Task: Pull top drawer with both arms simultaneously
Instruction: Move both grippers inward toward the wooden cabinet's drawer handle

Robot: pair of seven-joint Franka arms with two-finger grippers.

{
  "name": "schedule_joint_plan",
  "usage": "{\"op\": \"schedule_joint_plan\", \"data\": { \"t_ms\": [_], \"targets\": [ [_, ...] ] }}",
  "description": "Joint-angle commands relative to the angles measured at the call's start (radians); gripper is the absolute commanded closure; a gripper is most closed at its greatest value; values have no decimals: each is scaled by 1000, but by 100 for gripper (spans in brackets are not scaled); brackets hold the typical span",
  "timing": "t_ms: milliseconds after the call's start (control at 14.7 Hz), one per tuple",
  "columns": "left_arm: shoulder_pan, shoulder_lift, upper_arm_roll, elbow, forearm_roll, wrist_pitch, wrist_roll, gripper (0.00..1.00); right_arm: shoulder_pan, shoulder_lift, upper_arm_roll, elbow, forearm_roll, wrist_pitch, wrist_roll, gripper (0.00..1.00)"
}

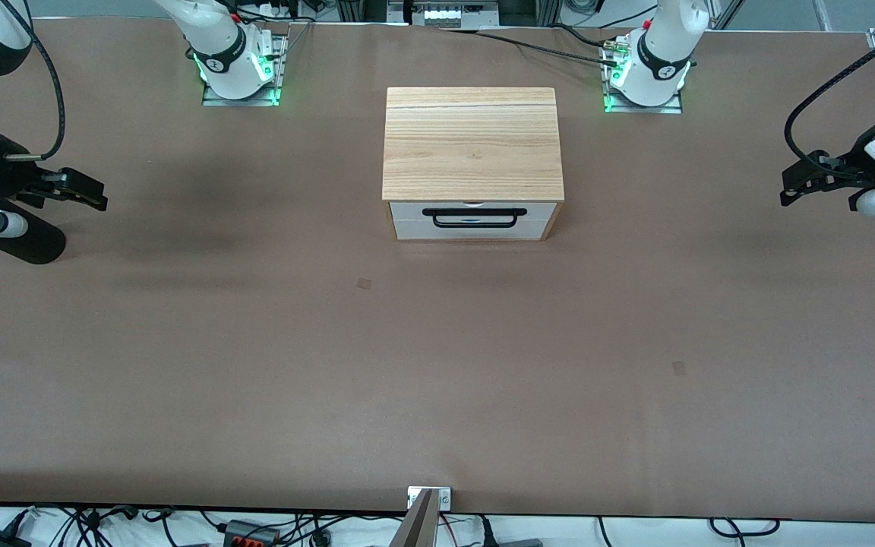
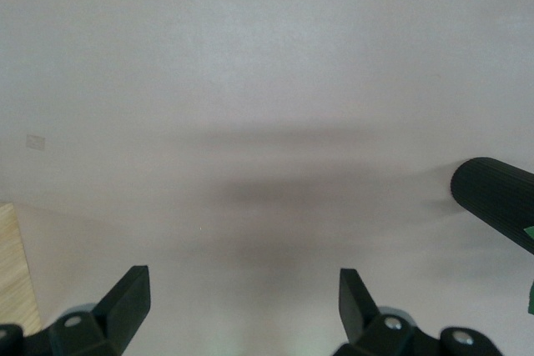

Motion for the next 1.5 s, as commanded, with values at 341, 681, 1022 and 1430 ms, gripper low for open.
{"op": "schedule_joint_plan", "data": {
  "t_ms": [341,681,1022,1430],
  "targets": [
    [-10,16,-2,37,-16,-24,-6,0,-8,-23,8,-22,17,3,-10,0],
    [-8,29,0,37,-16,-30,3,0,-7,-21,8,-20,15,0,-12,0],
    [-7,36,0,37,-19,-61,10,0,-7,-12,9,-17,14,10,-15,0],
    [-19,50,-3,35,-20,-91,11,0,22,19,9,0,5,10,-15,0]
  ]
}}
